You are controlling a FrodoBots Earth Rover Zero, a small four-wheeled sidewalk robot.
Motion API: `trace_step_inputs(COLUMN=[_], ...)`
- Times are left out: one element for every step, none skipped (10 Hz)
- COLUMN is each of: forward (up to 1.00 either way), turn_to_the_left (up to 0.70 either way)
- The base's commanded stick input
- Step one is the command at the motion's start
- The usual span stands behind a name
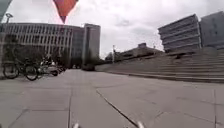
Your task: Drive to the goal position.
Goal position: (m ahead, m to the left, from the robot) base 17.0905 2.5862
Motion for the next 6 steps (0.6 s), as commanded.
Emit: trace_step_inputs(forward=[0.70, 0.70, 0.70, 0.70, 0.70, 0.70], turn_to_the_left=[0.01, 0.01, 0.02, 0.05, 0.09, 0.11])
